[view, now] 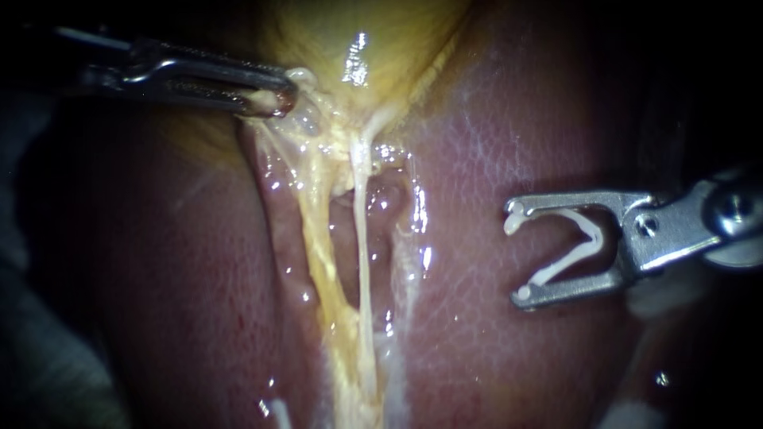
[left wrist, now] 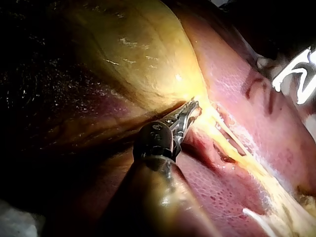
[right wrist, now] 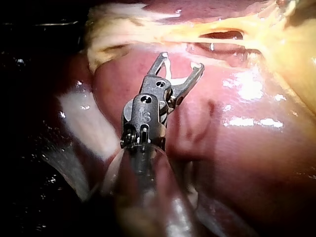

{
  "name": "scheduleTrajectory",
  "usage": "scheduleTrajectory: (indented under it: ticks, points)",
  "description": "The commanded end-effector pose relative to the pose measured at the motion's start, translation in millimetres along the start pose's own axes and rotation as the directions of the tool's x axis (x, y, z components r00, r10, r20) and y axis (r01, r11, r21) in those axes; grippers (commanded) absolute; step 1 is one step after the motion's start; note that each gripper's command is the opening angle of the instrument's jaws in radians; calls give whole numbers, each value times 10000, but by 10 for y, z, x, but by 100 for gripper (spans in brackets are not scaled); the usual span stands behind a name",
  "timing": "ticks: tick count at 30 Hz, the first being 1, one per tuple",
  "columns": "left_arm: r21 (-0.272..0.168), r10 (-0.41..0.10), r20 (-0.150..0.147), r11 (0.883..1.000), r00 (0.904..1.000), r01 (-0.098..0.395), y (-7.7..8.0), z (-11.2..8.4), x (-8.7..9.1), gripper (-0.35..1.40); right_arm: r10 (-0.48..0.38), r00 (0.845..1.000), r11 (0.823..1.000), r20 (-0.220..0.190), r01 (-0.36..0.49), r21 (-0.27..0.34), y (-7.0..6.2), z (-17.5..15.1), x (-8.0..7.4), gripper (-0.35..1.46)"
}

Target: Grabbing gallbladder

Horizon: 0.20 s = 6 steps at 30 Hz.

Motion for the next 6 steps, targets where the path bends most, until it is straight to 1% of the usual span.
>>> scheduleTrajectory:
  ticks: [1,6]
  points:
    - [11,4,2,10000,10000,-4,0,0,0,-35,4,10000,10000,1,-4,-3,0,0,0,48]
    - [13,4,1,10000,10000,-4,0,0,0,-35,4,10000,10000,1,-4,-4,0,0,0,48]
